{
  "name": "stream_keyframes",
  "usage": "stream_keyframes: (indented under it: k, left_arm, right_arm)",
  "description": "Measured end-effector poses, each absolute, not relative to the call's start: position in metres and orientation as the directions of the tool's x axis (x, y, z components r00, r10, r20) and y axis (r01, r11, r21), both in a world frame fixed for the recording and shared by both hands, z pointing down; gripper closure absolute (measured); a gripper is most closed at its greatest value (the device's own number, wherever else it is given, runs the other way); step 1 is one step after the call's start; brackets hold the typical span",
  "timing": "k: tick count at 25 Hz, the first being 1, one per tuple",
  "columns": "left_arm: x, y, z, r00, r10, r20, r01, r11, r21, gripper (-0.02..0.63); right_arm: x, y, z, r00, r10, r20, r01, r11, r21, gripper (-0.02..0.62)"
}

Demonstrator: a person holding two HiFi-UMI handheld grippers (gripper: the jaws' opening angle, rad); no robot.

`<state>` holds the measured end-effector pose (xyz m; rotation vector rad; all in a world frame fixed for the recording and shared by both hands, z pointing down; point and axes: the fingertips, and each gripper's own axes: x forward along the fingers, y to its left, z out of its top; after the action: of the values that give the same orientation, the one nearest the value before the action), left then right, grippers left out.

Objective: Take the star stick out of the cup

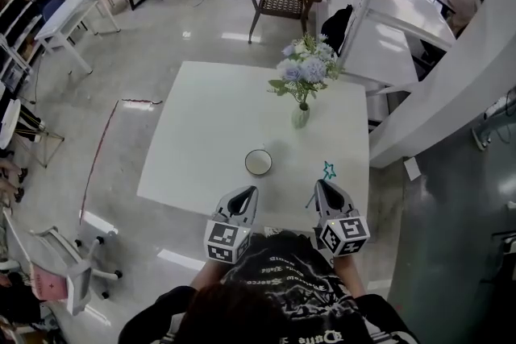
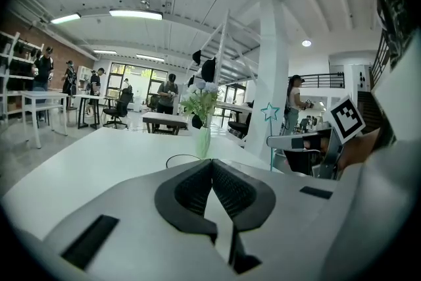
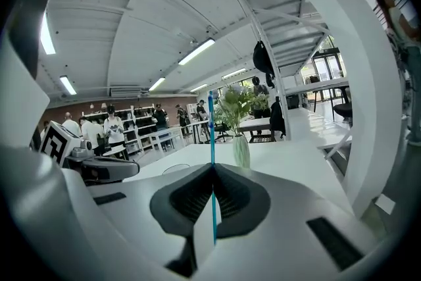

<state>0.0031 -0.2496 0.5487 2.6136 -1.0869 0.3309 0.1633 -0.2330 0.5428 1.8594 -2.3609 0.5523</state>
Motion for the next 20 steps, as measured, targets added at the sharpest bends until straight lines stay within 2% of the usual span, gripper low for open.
stream_keyframes:
  k: [20]
  left_arm:
    - [0.003, -0.255, 0.564, 0.688, -0.638, 0.345, -0.721, -0.653, 0.231, 0.586]
  right_arm:
    - [0.159, -0.234, 0.548, -0.260, -0.920, 0.293, -0.952, 0.193, -0.239, 0.588]
